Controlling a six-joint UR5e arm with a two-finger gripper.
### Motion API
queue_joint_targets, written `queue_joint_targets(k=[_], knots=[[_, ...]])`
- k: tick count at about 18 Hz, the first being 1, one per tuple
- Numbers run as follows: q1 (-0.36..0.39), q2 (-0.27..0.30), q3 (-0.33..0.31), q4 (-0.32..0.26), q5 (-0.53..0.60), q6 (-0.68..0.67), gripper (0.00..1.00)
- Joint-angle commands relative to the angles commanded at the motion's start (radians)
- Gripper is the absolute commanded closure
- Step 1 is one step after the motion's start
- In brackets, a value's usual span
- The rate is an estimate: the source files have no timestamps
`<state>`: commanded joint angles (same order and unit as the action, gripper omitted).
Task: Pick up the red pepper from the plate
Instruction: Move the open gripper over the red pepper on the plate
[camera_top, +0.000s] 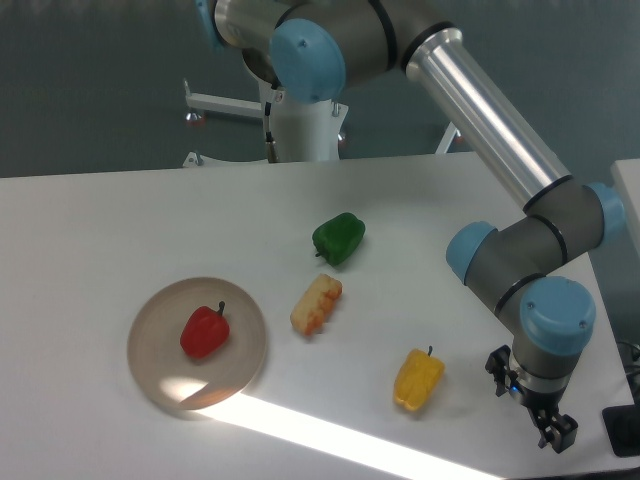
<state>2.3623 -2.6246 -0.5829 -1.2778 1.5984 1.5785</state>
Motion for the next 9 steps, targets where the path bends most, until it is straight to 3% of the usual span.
queue_joint_targets(k=[9], knots=[[-0.06, 0.031, -0.021, -0.003, -0.005, -0.058, 0.0]])
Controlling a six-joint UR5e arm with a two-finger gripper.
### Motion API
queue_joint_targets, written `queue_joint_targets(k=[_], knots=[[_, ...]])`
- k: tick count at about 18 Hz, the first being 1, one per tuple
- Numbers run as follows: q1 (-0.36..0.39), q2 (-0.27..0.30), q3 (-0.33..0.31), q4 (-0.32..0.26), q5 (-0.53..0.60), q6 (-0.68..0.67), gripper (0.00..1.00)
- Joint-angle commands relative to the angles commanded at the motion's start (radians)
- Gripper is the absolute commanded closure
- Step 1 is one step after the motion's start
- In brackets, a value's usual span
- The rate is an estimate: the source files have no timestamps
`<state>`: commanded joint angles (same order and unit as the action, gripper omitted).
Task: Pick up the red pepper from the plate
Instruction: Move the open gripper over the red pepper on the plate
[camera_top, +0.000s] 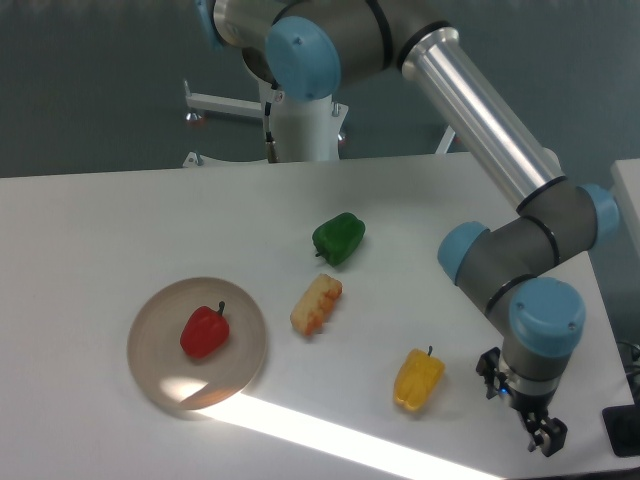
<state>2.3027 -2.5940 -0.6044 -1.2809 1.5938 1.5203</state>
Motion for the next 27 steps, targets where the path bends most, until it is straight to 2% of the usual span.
queue_joint_targets(k=[3, 8, 11, 12, 15, 18, 20, 22, 27], knots=[[-0.009, 0.021, -0.021, -0.009, 0.0, -0.028, 0.0], [-0.06, 0.097, -0.086, -0.044, -0.008, -0.164, 0.0], [-0.094, 0.156, -0.168, -0.041, -0.011, -0.235, 0.0], [-0.124, 0.181, -0.205, -0.034, -0.012, -0.3, 0.0], [-0.169, 0.227, -0.254, -0.035, -0.014, -0.382, 0.0], [-0.225, 0.31, -0.362, -0.035, -0.022, -0.495, 0.0], [-0.253, 0.348, -0.426, -0.034, -0.02, -0.519, 0.0], [-0.29, 0.373, -0.469, -0.034, -0.008, -0.529, 0.0], [-0.371, 0.411, -0.557, -0.031, -0.008, -0.682, 0.0]])
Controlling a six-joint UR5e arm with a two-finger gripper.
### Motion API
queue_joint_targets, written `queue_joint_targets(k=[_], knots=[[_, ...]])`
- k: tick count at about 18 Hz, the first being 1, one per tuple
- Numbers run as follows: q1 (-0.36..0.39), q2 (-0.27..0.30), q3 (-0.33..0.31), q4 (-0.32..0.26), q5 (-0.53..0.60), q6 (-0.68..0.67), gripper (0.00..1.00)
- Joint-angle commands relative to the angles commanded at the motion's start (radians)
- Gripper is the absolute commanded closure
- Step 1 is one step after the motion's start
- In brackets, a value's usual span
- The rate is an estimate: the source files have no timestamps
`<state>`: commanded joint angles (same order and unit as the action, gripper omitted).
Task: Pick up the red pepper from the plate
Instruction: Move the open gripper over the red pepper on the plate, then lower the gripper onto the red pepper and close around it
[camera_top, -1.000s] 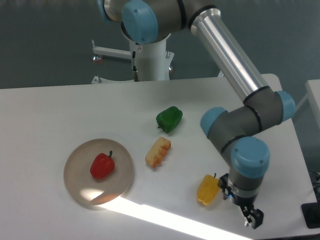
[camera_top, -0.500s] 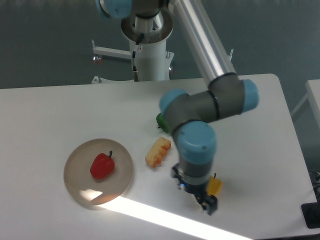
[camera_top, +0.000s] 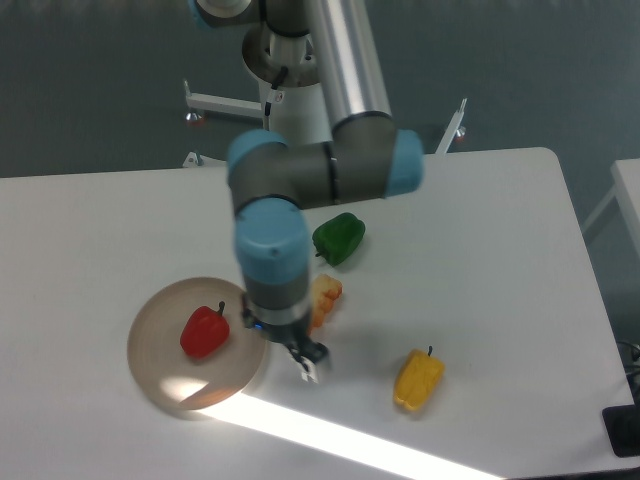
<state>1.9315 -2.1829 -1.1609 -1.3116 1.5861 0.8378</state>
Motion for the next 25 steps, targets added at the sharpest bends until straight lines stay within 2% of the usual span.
queue_joint_targets(k=[3, 11, 13, 15, 16, 25], knots=[[-0.023, 0.029, -0.061, 0.006, 0.008, -0.025, 0.0], [-0.069, 0.032, -0.106, 0.014, 0.006, -0.125, 0.0], [-0.072, 0.031, -0.127, 0.041, 0.006, -0.149, 0.0], [-0.072, 0.029, -0.16, 0.098, 0.006, -0.155, 0.0], [-0.074, 0.031, -0.169, 0.104, 0.006, -0.155, 0.0], [-0.095, 0.025, -0.183, 0.104, 0.02, -0.171, 0.0]])
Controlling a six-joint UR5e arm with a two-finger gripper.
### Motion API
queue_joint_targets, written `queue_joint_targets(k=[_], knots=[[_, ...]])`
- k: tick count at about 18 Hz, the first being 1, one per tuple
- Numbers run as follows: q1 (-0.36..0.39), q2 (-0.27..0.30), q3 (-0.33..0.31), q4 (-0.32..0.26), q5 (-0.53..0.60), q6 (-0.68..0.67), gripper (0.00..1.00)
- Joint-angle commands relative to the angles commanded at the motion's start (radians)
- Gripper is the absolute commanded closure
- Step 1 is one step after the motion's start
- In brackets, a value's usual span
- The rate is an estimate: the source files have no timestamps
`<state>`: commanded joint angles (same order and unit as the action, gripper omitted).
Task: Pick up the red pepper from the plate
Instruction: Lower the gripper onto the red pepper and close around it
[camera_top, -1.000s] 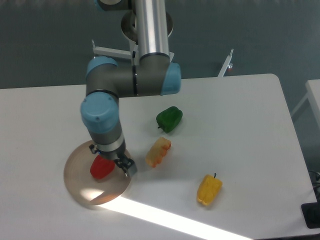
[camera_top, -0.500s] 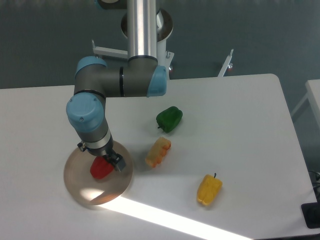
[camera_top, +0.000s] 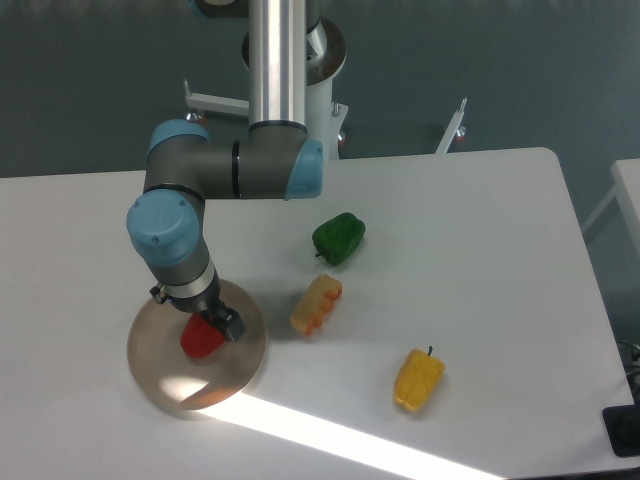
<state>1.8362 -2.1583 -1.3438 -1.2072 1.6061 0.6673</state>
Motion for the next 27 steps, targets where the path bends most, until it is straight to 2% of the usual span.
queue_joint_targets(k=[7, 27], knots=[[-0.008, -0.011, 0.0, 0.028, 0.0, -0.017, 0.0], [-0.017, -0.028, -0.017, 0.035, 0.026, -0.012, 0.0]])
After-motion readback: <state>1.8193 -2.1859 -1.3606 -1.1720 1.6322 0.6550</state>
